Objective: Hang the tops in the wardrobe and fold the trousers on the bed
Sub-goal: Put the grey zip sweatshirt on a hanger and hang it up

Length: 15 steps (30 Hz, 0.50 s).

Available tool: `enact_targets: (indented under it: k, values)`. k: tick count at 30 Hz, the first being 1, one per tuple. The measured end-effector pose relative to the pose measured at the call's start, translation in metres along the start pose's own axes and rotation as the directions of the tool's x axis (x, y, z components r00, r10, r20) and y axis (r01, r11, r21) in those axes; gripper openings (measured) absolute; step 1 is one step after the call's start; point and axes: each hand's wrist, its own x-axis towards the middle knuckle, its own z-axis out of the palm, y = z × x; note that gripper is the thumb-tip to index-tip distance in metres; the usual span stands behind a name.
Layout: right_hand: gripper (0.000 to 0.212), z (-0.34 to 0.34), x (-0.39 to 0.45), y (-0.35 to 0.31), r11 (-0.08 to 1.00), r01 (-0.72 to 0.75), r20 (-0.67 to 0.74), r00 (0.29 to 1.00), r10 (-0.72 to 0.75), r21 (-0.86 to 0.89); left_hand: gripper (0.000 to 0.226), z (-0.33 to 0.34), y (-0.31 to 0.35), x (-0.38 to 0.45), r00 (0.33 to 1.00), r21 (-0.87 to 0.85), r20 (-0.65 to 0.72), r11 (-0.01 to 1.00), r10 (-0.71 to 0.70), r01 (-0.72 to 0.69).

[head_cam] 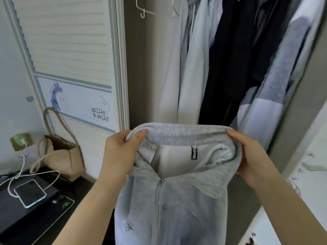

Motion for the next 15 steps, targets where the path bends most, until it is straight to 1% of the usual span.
enact_targets:
  k: [2,3,5,8,9,11,13,15]
  values:
    - [0.027,0.020,0.006,-0.023,0.977,0.152,-0.035,0.987,-0.159,-0.152,0.039,-0.002,0.031,0.014,0.995,-0.035,-0.042,0.995,0.092,-0.094]
    - [0.030,0.031,0.011,-0.036,0.944,0.237,-0.045,0.966,-0.254,-0.230,0.037,-0.005,0.048,0.022,0.989,-0.055,-0.058,0.988,0.140,-0.143]
    - [0.042,0.051,0.021,-0.054,0.855,0.378,-0.017,0.912,-0.410,-0.354,0.038,-0.009,0.074,0.037,0.969,-0.074,-0.083,0.968,0.232,-0.239]
    - [0.042,0.078,0.036,-0.076,0.678,0.520,0.067,0.816,-0.574,-0.519,0.045,-0.017,0.101,0.062,0.925,-0.056,-0.135,0.930,0.354,-0.364]
    - [0.042,0.086,0.041,-0.081,0.611,0.537,0.101,0.793,-0.600,-0.581,0.046,-0.021,0.109,0.071,0.909,-0.047,-0.155,0.916,0.388,-0.399]
    - [0.042,0.101,0.050,-0.093,0.485,0.553,0.191,0.769,-0.610,-0.677,0.048,-0.028,0.121,0.092,0.868,-0.008,-0.206,0.886,0.452,-0.464]
    - [0.037,0.115,0.056,-0.100,0.362,0.557,0.300,0.769,-0.564,-0.748,0.048,-0.034,0.125,0.112,0.835,0.052,-0.240,0.865,0.496,-0.499]
    - [0.021,0.129,0.062,-0.108,0.259,0.542,0.391,0.797,-0.460,-0.800,0.046,-0.035,0.124,0.126,0.818,0.102,-0.244,0.852,0.521,-0.513]
